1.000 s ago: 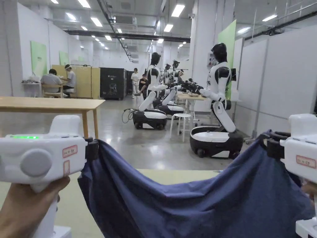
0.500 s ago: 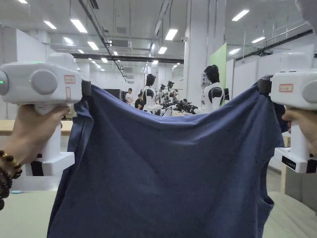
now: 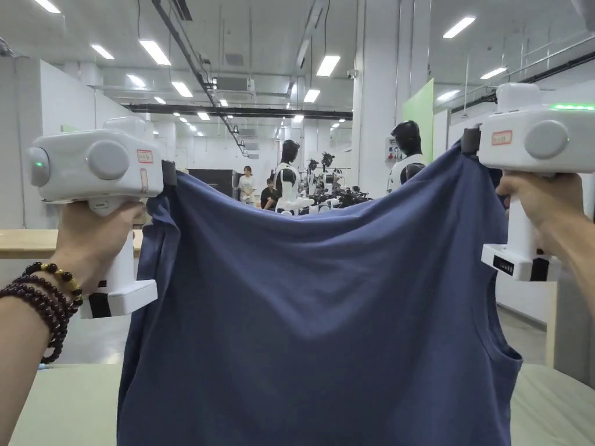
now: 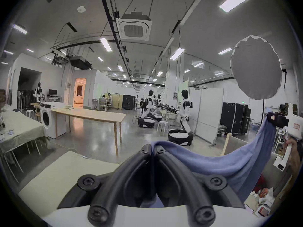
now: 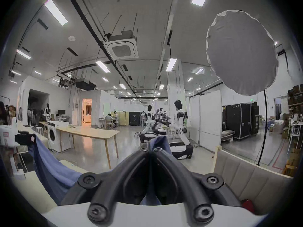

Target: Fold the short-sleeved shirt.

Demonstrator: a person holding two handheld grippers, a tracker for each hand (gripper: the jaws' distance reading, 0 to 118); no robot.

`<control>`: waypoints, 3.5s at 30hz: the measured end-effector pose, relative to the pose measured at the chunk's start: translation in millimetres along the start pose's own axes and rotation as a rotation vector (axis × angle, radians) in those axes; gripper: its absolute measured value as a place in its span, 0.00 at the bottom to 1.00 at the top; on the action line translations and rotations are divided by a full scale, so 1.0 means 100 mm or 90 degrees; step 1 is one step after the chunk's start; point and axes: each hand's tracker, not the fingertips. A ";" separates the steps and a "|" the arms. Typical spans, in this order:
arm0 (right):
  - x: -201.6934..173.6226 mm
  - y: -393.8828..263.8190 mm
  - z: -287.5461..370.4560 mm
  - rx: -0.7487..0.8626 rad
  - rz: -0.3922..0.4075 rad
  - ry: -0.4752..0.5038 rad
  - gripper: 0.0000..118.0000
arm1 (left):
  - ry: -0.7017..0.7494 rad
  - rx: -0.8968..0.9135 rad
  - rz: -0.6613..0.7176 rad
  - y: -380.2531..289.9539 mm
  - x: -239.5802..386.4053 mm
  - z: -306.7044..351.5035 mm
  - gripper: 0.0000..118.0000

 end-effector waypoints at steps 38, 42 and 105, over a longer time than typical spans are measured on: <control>-0.04 -2.15 -0.98 -0.155 -0.042 0.008 0.00 | -0.019 -0.164 -0.018 -1.99 -0.23 -1.36 0.00; 0.00 -2.12 -0.71 -0.147 -0.051 0.022 0.00 | -0.029 -0.161 -0.007 -1.93 -0.24 -1.18 0.00; 0.04 -3.46 4.98 -0.353 -0.152 0.092 0.00 | -0.036 -0.376 0.067 -4.36 -0.58 3.16 0.18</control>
